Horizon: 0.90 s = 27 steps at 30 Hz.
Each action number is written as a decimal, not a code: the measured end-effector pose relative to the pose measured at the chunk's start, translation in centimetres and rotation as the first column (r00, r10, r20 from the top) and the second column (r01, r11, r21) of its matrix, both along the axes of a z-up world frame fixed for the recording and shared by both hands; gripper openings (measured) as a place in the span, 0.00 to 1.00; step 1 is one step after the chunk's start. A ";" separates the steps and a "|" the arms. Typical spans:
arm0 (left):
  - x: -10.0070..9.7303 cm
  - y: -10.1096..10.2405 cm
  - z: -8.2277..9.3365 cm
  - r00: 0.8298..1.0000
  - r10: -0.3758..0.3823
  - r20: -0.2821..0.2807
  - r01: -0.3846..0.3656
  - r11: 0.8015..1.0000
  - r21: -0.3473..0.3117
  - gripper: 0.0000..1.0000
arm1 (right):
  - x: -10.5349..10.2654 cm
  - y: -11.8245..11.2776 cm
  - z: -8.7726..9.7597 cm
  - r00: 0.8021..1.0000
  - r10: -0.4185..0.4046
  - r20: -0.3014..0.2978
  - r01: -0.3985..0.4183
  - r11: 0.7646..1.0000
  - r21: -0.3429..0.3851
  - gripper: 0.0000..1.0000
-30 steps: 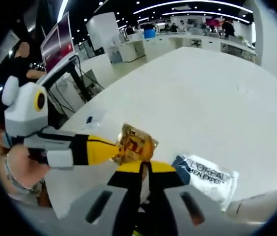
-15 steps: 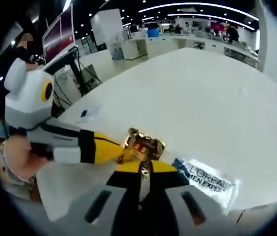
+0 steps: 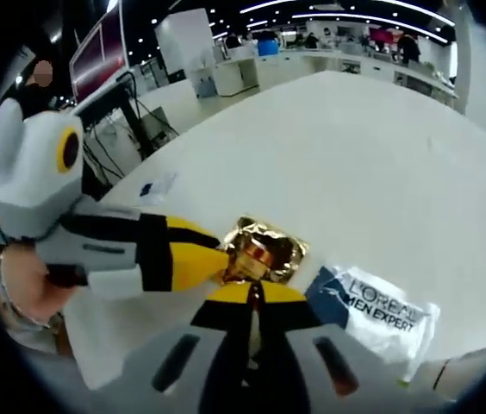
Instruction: Arrange the skincare products in the storage area until every visible bottle or jar stands upright without overlapping.
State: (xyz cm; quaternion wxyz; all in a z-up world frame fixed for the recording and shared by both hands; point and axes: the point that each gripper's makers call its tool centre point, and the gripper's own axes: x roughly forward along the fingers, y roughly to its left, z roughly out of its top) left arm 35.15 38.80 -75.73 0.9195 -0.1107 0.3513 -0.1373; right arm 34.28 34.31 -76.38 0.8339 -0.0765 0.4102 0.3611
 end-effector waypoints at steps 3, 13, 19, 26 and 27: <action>-0.1 1.1 1.0 0.999 0.025 0.036 -0.026 1.000 0.017 0.21 | 0.0 0.0 0.0 1.000 0.002 -0.004 -0.002 1.000 -0.002 0.05; -2.2 13.0 2.9 0.968 0.203 0.148 -0.227 0.960 0.166 0.27 | 0.2 1.0 2.7 1.000 -0.018 0.020 0.016 0.995 0.100 0.11; -1.7 16.7 1.0 0.952 0.301 0.063 -0.307 0.941 0.143 0.42 | -0.5 1.5 2.4 1.000 -0.006 0.015 0.004 0.994 0.108 0.11; -0.3 16.1 0.3 0.945 0.327 0.021 -0.327 0.938 0.114 0.51 | -0.5 0.9 2.5 1.000 -0.009 0.019 0.007 0.995 0.102 0.11; -0.2 15.8 0.0 0.941 0.339 0.007 -0.337 0.934 0.114 0.51 | -0.4 0.7 2.6 1.000 -0.016 0.021 0.014 0.994 0.105 0.11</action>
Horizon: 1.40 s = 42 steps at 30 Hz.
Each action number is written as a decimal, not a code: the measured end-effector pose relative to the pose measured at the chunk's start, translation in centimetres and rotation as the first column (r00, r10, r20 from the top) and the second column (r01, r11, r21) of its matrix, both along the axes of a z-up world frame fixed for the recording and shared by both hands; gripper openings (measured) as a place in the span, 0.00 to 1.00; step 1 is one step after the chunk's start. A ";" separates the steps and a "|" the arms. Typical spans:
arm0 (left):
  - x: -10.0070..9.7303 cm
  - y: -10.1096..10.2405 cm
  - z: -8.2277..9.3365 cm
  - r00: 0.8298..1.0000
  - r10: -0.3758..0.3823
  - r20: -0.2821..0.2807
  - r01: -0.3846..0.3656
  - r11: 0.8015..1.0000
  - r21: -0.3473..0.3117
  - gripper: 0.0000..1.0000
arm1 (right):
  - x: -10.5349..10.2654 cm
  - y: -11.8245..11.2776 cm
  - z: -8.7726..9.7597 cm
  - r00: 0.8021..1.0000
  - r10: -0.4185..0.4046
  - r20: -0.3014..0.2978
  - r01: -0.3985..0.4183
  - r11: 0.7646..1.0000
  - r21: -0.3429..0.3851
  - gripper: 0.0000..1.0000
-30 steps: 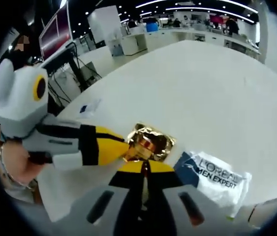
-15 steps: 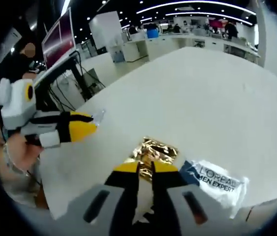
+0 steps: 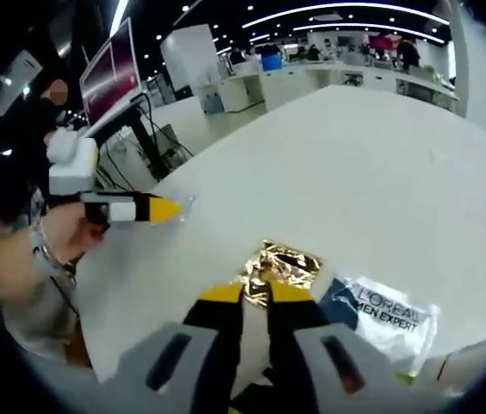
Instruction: Arrange the skincare products in the storage area until every visible bottle or jar stands upright without overlapping.
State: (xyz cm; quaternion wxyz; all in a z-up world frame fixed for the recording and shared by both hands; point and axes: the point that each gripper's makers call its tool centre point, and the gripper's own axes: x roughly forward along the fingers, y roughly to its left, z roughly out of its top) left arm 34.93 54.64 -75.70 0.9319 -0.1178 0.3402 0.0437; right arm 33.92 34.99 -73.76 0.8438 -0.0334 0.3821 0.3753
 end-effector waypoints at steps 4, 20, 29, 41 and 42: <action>0.1 -0.4 -0.3 0.999 -0.042 -0.025 0.044 0.995 0.086 0.48 | 0.1 -0.1 0.0 1.000 -0.007 0.003 0.007 1.000 -0.001 0.11; -1.3 -1.5 -0.9 0.992 -0.126 -0.023 0.128 0.980 0.153 0.12 | -1.2 0.6 -0.2 1.000 0.028 -0.001 -0.028 1.000 -0.006 0.11; -2.8 -3.4 -0.3 0.971 -0.237 -0.014 0.235 0.950 0.207 0.02 | -3.4 3.0 -0.8 0.995 0.101 -0.021 -0.101 0.995 0.004 0.11; -6.7 -6.0 -0.5 0.970 -0.239 0.042 0.234 0.967 0.103 0.01 | -7.5 6.8 -2.4 0.975 0.187 -0.117 -0.179 0.981 0.071 0.18; -6.9 -6.0 -0.5 0.970 -0.239 0.044 0.233 0.967 0.102 0.01 | -7.6 6.9 -2.4 0.974 0.191 -0.118 -0.184 0.981 0.069 0.18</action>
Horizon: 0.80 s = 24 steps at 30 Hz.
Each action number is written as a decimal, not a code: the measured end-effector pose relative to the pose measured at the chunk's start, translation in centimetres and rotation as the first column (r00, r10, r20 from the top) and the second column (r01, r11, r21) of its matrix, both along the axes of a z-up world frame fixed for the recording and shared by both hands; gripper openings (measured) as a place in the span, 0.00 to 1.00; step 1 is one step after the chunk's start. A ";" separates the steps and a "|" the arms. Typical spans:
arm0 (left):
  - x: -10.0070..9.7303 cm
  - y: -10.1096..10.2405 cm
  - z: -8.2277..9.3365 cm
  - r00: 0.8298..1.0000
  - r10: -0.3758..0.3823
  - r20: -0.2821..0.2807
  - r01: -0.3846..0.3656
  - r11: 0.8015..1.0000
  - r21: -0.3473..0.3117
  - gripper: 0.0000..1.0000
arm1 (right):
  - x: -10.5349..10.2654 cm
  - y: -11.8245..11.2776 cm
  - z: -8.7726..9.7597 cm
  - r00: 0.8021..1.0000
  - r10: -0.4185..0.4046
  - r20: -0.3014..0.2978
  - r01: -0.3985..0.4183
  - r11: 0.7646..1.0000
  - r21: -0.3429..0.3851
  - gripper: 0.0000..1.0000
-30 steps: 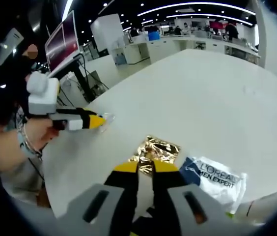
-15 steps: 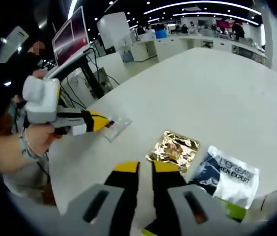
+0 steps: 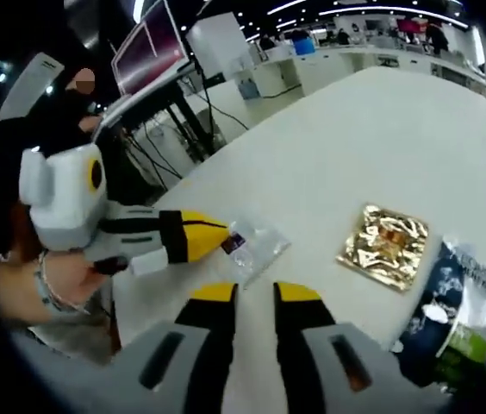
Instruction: Arrange the skincare products in the storage area until every visible bottle or jar stands upright without overlapping.
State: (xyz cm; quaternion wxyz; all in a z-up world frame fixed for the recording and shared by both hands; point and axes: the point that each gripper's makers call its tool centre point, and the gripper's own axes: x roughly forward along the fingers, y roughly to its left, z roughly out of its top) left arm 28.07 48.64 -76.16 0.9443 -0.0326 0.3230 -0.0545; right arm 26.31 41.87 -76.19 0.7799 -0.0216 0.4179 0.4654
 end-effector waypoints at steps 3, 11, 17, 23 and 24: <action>-0.2 -0.2 0.0 1.000 0.008 0.006 -0.008 1.000 -0.014 0.00 | -0.4 0.6 0.1 1.000 0.015 0.004 -0.015 1.000 -0.002 0.17; -0.7 -0.4 -0.1 0.997 0.075 0.015 -0.073 0.992 -0.099 0.00 | -0.8 0.3 0.4 0.999 -0.005 -0.047 0.006 1.000 0.029 0.17; -1.2 -0.6 -0.2 0.994 0.104 0.019 -0.101 0.988 -0.121 0.01 | -1.2 0.2 1.2 0.997 -0.033 -0.068 0.038 0.996 0.077 0.16; -2.3 -0.8 -0.2 0.992 0.127 -0.004 -0.126 0.980 -0.154 0.01 | -2.0 0.4 1.4 0.996 -0.037 -0.085 0.044 0.996 0.079 0.15; -2.5 -0.8 -0.2 0.991 0.131 -0.006 -0.130 0.978 -0.160 0.01 | -2.1 0.3 1.2 0.997 -0.022 -0.071 0.026 0.998 0.063 0.15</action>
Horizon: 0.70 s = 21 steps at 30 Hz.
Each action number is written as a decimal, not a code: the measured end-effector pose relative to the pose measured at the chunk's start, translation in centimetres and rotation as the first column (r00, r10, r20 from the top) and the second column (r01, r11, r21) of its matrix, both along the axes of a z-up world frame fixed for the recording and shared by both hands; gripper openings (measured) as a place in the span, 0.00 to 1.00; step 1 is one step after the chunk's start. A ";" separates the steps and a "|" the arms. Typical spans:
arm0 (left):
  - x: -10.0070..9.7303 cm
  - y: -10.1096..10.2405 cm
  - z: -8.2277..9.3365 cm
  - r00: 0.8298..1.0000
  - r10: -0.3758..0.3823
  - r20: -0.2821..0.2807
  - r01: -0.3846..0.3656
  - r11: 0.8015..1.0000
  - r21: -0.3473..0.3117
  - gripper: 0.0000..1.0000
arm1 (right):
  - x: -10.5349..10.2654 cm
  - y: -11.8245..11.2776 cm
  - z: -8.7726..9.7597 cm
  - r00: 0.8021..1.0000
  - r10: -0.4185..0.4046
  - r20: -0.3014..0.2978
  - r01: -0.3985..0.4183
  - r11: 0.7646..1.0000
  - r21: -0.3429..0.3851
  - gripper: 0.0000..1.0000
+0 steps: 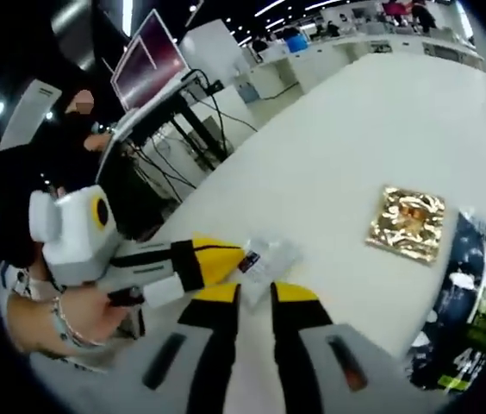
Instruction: Arrange the skincare products in the storage area until every visible bottle or jar stands upright without overlapping.
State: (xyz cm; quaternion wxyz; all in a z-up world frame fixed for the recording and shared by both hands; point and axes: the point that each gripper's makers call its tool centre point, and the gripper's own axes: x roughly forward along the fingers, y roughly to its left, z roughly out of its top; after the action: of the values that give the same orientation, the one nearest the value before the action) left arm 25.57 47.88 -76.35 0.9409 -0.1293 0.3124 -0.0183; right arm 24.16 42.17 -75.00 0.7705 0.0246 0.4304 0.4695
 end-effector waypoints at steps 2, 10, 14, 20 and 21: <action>-0.6 0.0 0.0 1.000 0.015 -0.010 -0.015 1.000 -0.020 0.01 | -0.4 0.0 -0.2 1.000 0.021 0.013 -0.020 1.000 -0.016 0.15; -2.1 0.1 -0.1 0.999 -0.002 -0.043 0.003 1.000 0.020 0.01 | -1.7 -0.2 -1.0 0.999 0.027 -0.032 -0.027 1.000 0.016 0.12; -2.3 0.0 -0.1 0.999 -0.011 -0.038 0.013 0.999 0.046 0.01 | -1.7 -0.1 -0.9 0.999 -0.011 -0.051 0.013 0.999 0.031 0.11; -2.5 0.1 -0.1 1.000 -0.001 -0.029 0.002 1.000 0.019 0.01 | -1.9 0.0 -0.6 0.996 -0.034 -0.088 0.038 0.998 0.048 0.11; -2.5 0.1 -0.1 1.000 -0.003 -0.024 0.004 1.000 0.022 0.01 | -1.9 0.0 -0.4 0.996 -0.034 -0.086 0.038 0.998 0.050 0.11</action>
State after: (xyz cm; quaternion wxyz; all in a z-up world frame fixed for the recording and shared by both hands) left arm 23.05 47.96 -76.40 0.9385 -0.1186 0.3239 -0.0148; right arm 22.25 42.18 -75.42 0.7591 0.0720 0.4499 0.4649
